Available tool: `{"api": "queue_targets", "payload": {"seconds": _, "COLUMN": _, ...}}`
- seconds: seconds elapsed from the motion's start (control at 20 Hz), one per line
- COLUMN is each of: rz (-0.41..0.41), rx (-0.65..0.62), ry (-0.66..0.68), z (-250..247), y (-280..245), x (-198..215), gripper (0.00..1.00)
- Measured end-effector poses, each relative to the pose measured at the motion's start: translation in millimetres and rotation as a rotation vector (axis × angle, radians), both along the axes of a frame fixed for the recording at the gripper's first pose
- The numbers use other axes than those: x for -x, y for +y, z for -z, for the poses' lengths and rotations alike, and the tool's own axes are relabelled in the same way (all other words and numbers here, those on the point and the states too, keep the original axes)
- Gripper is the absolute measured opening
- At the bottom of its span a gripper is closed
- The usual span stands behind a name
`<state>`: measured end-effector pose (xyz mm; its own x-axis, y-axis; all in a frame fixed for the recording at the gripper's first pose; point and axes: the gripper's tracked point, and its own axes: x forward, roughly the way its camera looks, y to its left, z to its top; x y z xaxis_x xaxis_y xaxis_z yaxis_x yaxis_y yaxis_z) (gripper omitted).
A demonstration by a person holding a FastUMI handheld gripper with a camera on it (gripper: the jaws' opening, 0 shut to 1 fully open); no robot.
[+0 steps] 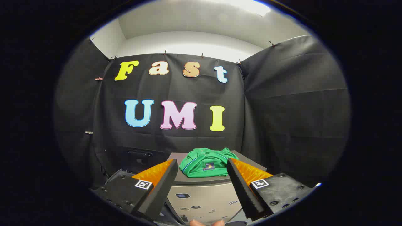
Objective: Put the clothes into the washing machine and then close the washing machine lid.
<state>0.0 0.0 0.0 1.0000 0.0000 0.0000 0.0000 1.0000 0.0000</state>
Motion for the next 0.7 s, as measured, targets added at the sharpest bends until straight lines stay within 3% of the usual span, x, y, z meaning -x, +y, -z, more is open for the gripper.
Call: {"api": "queue_targets", "payload": {"seconds": 0.7, "rz": -0.009, "rx": 0.004, "ry": 0.011, "z": 6.2, "y": 6.1, "x": -0.5, "gripper": 0.98}}
